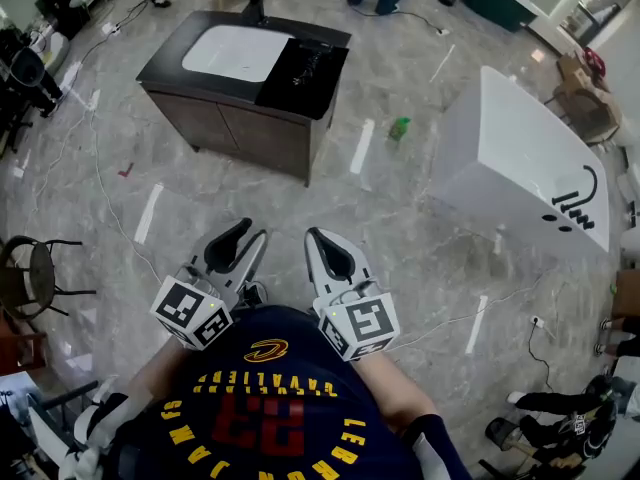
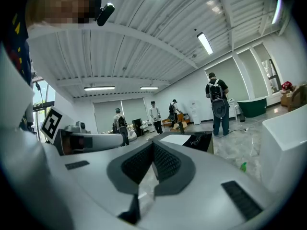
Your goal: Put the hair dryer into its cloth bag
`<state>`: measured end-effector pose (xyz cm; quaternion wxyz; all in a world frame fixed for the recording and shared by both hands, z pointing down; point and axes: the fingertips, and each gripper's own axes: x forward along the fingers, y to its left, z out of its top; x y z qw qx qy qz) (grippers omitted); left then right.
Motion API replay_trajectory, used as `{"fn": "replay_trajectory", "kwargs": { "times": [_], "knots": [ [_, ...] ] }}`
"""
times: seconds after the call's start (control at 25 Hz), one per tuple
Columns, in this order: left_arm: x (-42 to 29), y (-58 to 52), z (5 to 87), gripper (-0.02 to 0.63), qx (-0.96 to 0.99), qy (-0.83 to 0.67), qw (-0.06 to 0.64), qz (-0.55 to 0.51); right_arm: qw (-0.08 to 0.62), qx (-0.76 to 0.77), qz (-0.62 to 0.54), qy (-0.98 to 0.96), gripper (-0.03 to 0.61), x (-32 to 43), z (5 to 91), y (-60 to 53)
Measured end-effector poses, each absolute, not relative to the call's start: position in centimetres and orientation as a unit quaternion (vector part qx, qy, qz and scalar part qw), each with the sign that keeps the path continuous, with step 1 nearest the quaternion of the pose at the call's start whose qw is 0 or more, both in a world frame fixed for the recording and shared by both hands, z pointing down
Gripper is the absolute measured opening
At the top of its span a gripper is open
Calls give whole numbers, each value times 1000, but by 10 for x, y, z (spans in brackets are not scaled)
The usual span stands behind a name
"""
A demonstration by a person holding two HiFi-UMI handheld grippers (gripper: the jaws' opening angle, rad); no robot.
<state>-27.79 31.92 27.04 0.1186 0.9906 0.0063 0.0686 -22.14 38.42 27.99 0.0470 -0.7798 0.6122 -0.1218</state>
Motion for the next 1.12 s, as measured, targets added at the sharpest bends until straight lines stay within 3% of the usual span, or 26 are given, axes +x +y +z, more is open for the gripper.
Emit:
{"fn": "replay_trajectory", "kwargs": {
  "times": [0.64, 1.12],
  "knots": [
    [-235, 389, 300, 123, 984, -17, 146, 100, 78, -765, -191, 611, 9, -170, 315, 454],
    [-185, 353, 311, 123, 983, 13, 142, 115, 83, -784, -211, 578, 9, -125, 332, 423]
  ]
}}
